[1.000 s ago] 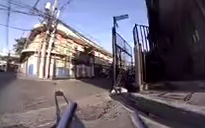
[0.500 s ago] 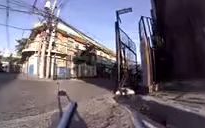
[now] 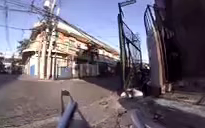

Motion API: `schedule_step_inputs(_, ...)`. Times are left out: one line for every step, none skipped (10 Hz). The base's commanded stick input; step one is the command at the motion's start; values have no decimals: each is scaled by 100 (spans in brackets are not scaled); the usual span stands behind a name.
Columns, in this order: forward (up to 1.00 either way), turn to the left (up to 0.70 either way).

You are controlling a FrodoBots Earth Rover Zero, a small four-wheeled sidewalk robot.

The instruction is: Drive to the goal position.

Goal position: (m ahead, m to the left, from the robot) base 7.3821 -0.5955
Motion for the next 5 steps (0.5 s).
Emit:
schedule_step_inputs(85, 0)
schedule_step_inputs(85, 0)
schedule_step_inputs(85, 0)
schedule_step_inputs(85, 0)
schedule_step_inputs(85, 0)
